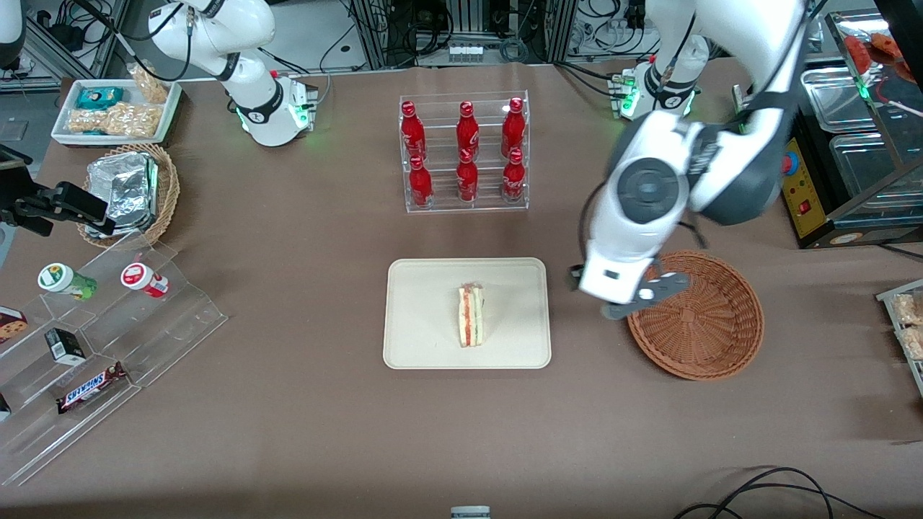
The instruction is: Place sandwich from basket to tray
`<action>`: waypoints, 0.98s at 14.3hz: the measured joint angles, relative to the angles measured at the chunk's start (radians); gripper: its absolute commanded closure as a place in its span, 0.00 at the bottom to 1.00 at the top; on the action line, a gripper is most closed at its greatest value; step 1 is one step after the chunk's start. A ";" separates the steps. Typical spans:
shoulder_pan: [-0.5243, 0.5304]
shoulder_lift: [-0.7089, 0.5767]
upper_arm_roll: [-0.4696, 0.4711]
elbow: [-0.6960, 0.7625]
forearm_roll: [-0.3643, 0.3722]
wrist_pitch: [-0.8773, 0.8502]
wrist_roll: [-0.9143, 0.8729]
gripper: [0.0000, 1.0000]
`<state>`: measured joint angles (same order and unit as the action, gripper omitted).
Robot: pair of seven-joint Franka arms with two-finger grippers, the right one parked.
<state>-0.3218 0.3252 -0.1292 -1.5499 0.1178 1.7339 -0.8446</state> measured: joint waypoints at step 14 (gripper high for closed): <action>0.387 -0.297 -0.001 -0.095 -0.063 -0.231 0.775 0.00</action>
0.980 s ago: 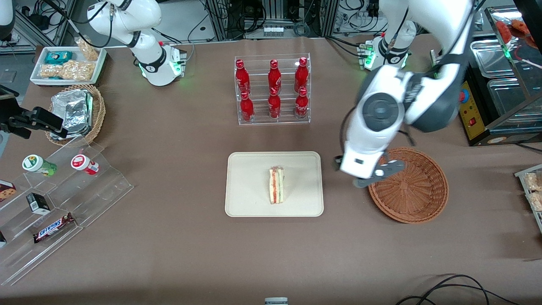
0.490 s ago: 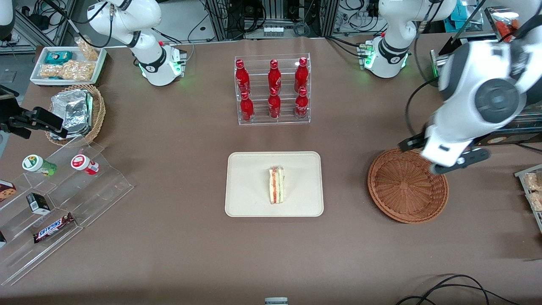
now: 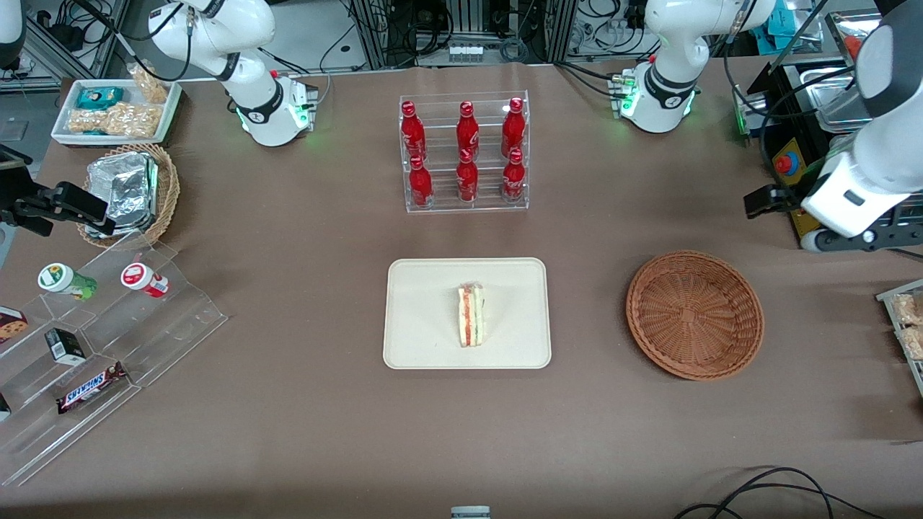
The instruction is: Place sandwich from basket to tray
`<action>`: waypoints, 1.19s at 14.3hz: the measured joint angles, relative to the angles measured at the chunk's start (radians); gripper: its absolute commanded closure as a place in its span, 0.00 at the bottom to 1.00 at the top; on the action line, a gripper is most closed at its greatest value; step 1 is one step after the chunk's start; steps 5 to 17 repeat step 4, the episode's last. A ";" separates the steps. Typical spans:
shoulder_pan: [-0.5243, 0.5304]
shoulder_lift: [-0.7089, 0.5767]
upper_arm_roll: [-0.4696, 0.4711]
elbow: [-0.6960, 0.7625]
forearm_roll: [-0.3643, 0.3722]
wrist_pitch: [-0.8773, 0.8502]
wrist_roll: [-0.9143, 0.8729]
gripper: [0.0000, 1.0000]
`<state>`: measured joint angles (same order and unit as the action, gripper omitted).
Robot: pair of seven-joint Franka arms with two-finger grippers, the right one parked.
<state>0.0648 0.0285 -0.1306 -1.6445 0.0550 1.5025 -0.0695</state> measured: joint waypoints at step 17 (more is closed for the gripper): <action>0.003 -0.002 0.016 -0.001 0.000 0.099 0.015 0.00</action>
